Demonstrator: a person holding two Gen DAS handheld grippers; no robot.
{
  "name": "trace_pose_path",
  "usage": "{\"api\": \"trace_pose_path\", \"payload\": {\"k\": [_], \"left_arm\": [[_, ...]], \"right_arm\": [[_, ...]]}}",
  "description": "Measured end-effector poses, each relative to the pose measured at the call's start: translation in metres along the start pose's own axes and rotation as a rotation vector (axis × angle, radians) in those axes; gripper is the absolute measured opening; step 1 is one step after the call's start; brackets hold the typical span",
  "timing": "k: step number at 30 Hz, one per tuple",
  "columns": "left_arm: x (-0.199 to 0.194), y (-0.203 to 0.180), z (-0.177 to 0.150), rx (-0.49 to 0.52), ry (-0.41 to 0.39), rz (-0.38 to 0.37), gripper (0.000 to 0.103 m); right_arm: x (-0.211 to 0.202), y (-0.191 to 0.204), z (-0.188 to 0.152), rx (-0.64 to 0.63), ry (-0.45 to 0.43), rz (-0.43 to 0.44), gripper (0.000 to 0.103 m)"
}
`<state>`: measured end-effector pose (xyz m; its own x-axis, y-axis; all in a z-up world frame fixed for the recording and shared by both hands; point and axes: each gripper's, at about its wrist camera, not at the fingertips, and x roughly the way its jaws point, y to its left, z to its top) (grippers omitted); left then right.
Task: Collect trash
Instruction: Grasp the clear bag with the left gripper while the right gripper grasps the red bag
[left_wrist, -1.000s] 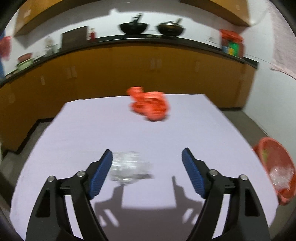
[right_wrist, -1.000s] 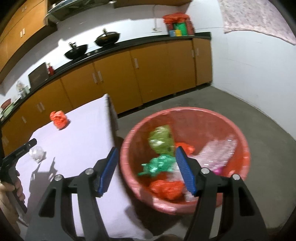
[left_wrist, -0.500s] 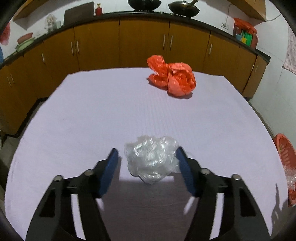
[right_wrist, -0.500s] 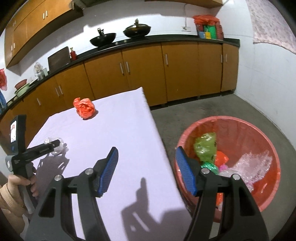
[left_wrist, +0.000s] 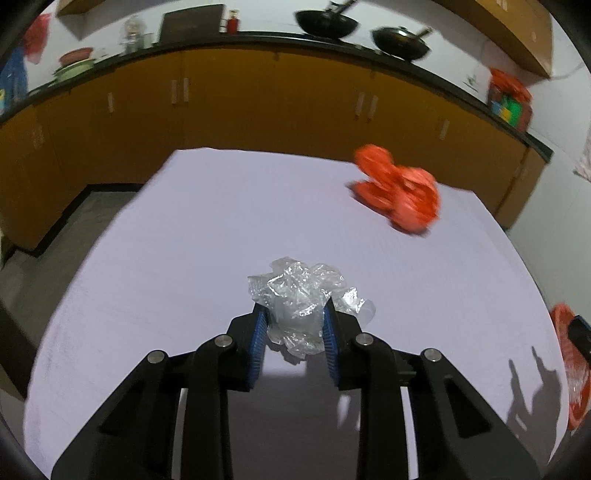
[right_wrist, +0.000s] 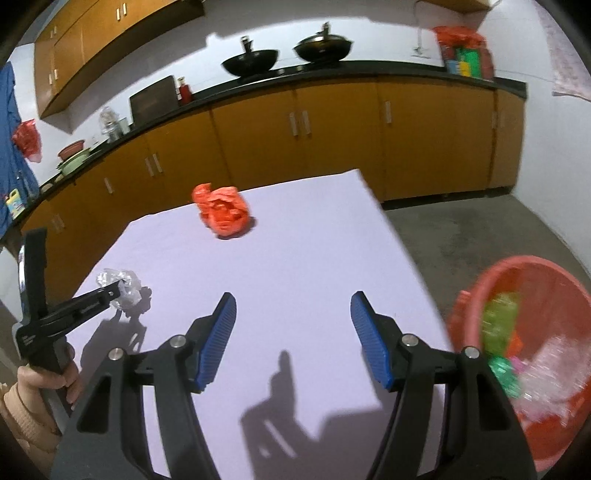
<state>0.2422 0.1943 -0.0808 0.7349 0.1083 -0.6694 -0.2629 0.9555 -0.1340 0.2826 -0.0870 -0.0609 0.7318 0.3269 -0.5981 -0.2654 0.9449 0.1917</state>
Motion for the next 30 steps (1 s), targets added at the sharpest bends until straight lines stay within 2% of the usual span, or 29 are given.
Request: {"api": "trace_pose_path", "payload": {"k": [6, 15, 21, 25, 26, 27, 28, 30], "left_arm": [[0.010, 0.033, 0.017, -0.028, -0.026, 0.063, 0.028], [0.039, 0.057, 0.043, -0.050, -0.034, 0.109, 0.028], [0.055, 0.062, 0.060, -0.058, -0.032, 0.114, 0.028], [0.068, 0.061, 0.067, -0.059, -0.009, 0.109, 0.028], [0.070, 0.061, 0.068, -0.060, -0.006, 0.108, 0.028], [0.071, 0.060, 0.069, -0.059, -0.004, 0.109, 0.028], [0.072, 0.059, 0.069, -0.057, -0.001, 0.110, 0.028], [0.072, 0.056, 0.068, -0.048, -0.001, 0.112, 0.028]], "right_arm": [[0.060, 0.029, 0.029, 0.015, 0.030, 0.066, 0.064], [0.151, 0.068, 0.078, -0.025, 0.042, 0.054, 0.090], [0.204, 0.075, 0.101, -0.001, 0.106, 0.061, 0.093], [0.225, 0.081, 0.106, -0.021, 0.141, 0.078, 0.092], [0.228, 0.082, 0.105, -0.026, 0.147, 0.080, 0.092], [0.231, 0.082, 0.104, -0.028, 0.158, 0.087, 0.084], [0.234, 0.081, 0.103, -0.026, 0.175, 0.095, 0.068], [0.237, 0.079, 0.101, -0.017, 0.205, 0.113, 0.051]]}}
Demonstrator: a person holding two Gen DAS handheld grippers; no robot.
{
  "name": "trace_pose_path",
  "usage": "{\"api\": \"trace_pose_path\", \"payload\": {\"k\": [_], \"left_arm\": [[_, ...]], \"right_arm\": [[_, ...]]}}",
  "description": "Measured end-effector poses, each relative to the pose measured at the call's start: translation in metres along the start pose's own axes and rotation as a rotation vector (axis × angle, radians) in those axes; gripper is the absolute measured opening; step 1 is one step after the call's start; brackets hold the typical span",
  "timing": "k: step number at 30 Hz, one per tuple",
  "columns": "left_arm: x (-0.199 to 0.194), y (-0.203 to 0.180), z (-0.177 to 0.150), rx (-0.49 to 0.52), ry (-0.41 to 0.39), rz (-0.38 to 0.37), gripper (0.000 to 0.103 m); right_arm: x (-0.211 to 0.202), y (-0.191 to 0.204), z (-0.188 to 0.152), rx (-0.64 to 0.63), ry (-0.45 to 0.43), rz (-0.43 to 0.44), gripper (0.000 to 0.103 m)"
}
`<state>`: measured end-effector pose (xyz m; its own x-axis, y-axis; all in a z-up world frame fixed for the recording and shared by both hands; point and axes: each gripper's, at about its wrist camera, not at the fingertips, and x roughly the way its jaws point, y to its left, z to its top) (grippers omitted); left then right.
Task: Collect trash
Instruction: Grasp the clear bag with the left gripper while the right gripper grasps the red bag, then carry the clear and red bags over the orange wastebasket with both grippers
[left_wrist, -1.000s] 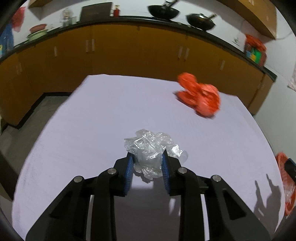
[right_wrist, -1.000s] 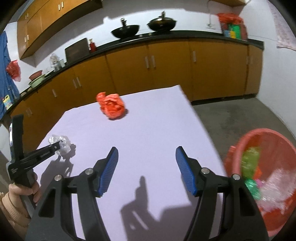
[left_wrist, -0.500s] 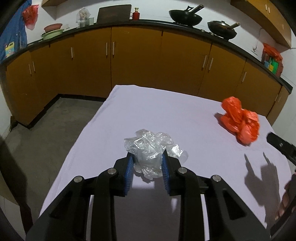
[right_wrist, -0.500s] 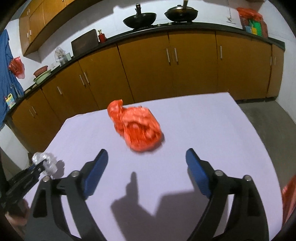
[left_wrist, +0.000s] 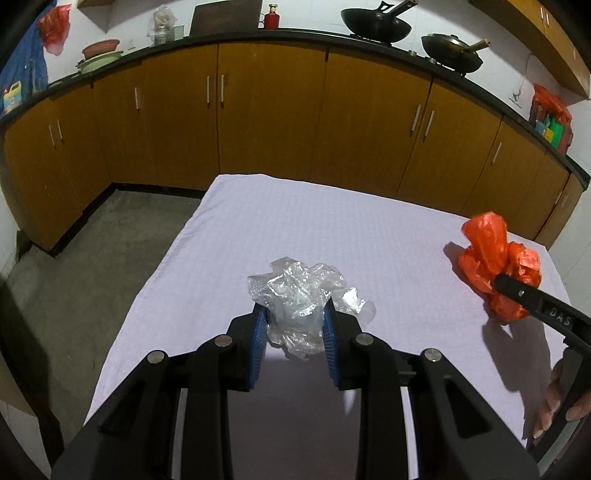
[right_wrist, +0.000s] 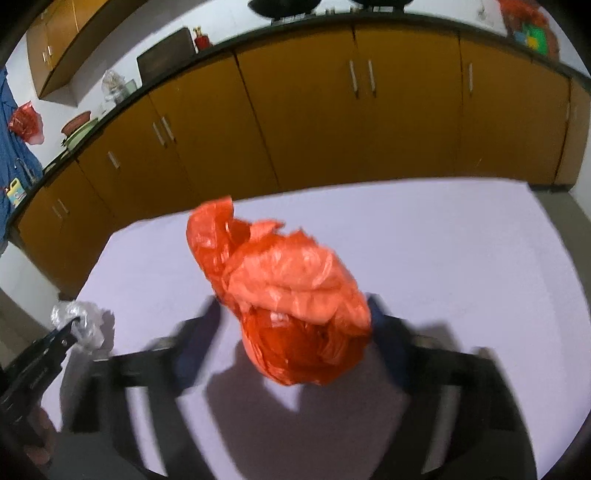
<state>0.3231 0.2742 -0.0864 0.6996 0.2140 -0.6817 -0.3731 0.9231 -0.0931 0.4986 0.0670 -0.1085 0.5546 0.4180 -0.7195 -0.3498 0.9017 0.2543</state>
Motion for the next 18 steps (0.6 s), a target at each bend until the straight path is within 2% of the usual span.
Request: {"api": "trace_pose_path", "payload": {"k": [4, 8, 14, 18], "left_arm": [[-0.008, -0.005, -0.005, 0.013, 0.002, -0.008, 0.028], [-0.023, -0.016, -0.010, 0.015, 0.005, -0.031, 0.028], [-0.064, -0.051, -0.019, 0.053, -0.011, -0.100, 0.028], [-0.096, -0.078, -0.026, 0.068, -0.026, -0.166, 0.028]], "right_arm": [[-0.019, -0.002, -0.011, -0.019, -0.019, -0.009, 0.042], [-0.057, -0.012, -0.029, -0.016, -0.049, -0.023, 0.041], [-0.144, -0.031, -0.067, -0.002, -0.115, -0.058, 0.041], [-0.217, -0.049, -0.098, 0.051, -0.186, -0.077, 0.041]]}}
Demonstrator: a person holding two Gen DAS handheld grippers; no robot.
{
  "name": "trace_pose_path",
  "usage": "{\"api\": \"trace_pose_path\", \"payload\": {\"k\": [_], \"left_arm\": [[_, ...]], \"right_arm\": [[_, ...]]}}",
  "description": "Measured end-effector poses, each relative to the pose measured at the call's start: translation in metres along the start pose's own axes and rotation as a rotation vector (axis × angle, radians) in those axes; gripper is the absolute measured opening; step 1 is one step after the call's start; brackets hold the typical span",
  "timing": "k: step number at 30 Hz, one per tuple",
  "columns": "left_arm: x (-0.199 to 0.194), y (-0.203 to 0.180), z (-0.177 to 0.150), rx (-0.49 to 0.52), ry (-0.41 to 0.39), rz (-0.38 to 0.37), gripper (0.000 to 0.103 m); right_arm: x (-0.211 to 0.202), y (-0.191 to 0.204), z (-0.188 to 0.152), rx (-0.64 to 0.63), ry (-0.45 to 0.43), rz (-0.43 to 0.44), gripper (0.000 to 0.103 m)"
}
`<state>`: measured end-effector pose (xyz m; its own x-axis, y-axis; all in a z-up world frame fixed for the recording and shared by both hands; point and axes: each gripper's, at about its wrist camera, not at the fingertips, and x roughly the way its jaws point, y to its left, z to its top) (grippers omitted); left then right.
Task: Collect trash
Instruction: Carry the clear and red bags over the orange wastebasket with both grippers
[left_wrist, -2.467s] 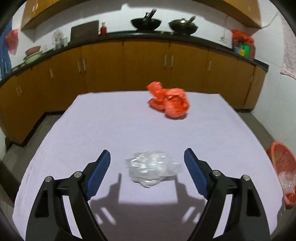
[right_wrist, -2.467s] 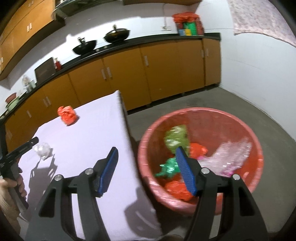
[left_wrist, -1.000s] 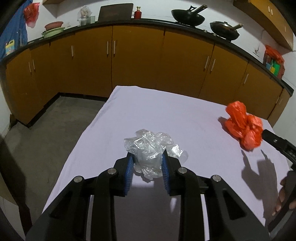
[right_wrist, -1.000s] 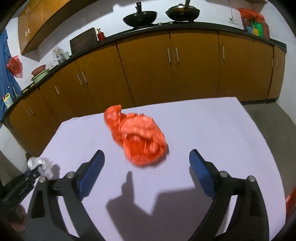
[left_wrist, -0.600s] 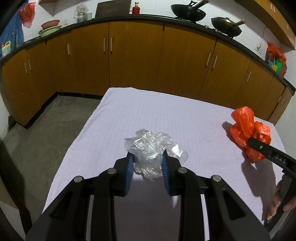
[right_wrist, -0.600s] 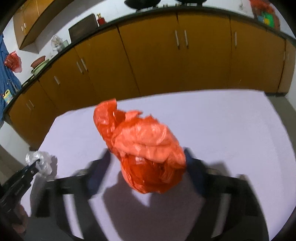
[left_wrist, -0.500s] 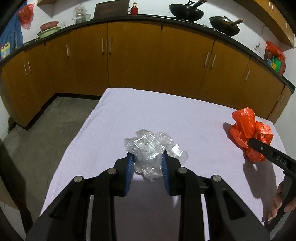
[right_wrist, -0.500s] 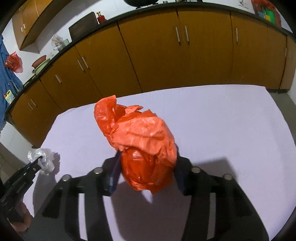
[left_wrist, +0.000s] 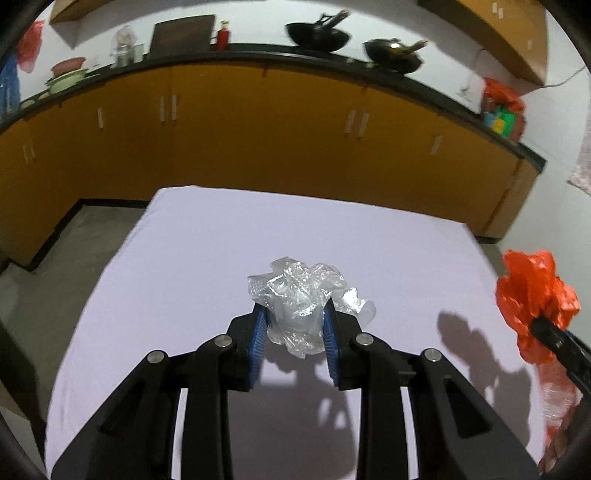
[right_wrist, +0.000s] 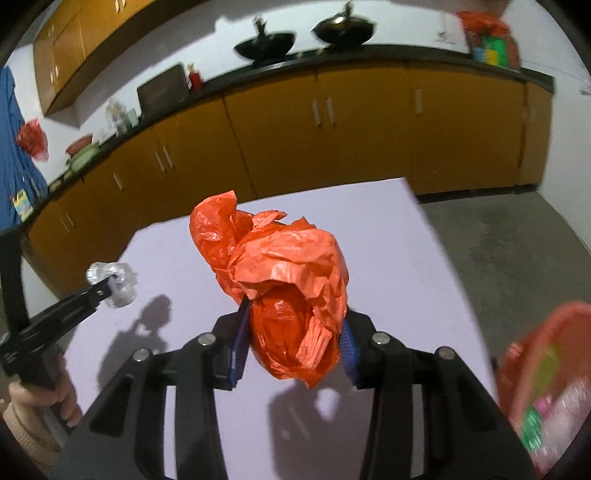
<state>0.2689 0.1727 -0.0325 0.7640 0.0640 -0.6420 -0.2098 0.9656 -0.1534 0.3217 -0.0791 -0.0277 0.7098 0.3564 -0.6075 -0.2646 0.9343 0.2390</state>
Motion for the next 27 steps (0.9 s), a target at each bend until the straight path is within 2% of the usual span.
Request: {"api": "trace_pose_path", "payload": {"k": [8, 12, 18, 27], "left_arm": [[-0.051, -0.089, -0.020, 0.087, -0.027, -0.158, 0.028], [-0.065, -0.136, -0.031, 0.132, -0.026, -0.248, 0.028], [-0.074, -0.208, -0.053, 0.222, -0.005, -0.376, 0.028], [-0.070, -0.280, -0.074, 0.337, 0.033, -0.478, 0.028]], "right_arm": [[-0.141, -0.059, -0.035, 0.078, -0.149, -0.127, 0.041], [-0.194, -0.095, -0.054, 0.128, -0.197, -0.212, 0.041], [-0.241, -0.151, -0.083, 0.236, -0.228, -0.311, 0.041], [-0.255, -0.196, -0.103, 0.297, -0.230, -0.371, 0.041]]}}
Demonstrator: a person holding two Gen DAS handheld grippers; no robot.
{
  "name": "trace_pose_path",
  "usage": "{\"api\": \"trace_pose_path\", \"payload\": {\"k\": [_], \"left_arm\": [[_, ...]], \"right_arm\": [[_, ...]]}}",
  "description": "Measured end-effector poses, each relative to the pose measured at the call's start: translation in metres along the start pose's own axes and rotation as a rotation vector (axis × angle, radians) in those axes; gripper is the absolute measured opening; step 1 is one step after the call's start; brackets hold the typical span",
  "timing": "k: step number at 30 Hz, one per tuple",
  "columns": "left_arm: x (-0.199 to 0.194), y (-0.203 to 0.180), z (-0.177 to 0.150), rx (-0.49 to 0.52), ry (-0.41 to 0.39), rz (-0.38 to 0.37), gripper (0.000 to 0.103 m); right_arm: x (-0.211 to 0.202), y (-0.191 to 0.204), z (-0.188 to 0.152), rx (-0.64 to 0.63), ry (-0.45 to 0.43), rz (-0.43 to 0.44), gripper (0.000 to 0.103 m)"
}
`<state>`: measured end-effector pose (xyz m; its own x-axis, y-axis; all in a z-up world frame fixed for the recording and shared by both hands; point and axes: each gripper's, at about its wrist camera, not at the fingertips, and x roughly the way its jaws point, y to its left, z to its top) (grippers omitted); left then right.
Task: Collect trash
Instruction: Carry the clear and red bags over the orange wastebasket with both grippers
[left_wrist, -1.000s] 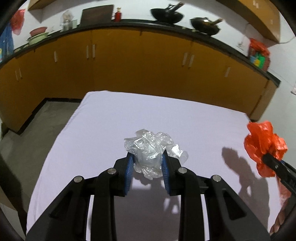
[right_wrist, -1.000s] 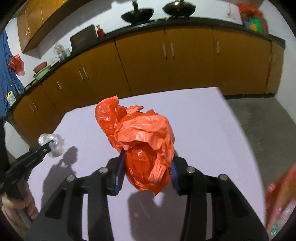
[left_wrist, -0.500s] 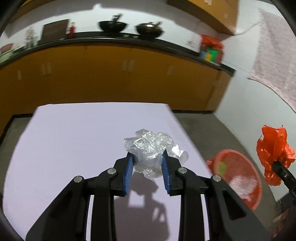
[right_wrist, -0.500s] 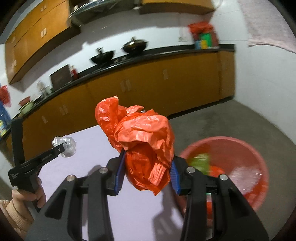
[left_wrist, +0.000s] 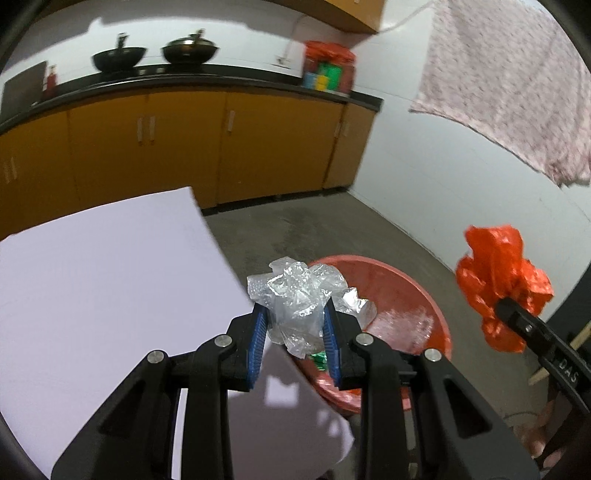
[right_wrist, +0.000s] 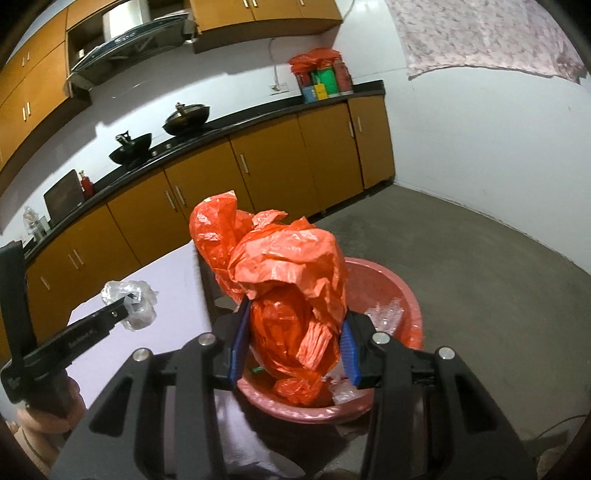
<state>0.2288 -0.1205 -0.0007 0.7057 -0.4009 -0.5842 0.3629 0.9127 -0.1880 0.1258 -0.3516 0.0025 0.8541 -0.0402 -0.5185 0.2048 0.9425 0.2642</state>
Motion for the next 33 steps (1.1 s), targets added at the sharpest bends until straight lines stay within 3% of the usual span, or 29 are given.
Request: {"api": "trace_pose_path", "payload": {"k": [16, 33], "left_arm": [[0.019, -0.047, -0.021, 0.102, 0.048, -0.053, 0.028], [0.046, -0.061, -0.027, 0.135, 0.112, -0.070, 0.028]], "right_arm": [[0.020, -0.021, 0.003, 0.052, 0.002, -0.010, 0.041], [0.039, -0.023, 0.002, 0.077, 0.012, -0.014, 0.041]]}}
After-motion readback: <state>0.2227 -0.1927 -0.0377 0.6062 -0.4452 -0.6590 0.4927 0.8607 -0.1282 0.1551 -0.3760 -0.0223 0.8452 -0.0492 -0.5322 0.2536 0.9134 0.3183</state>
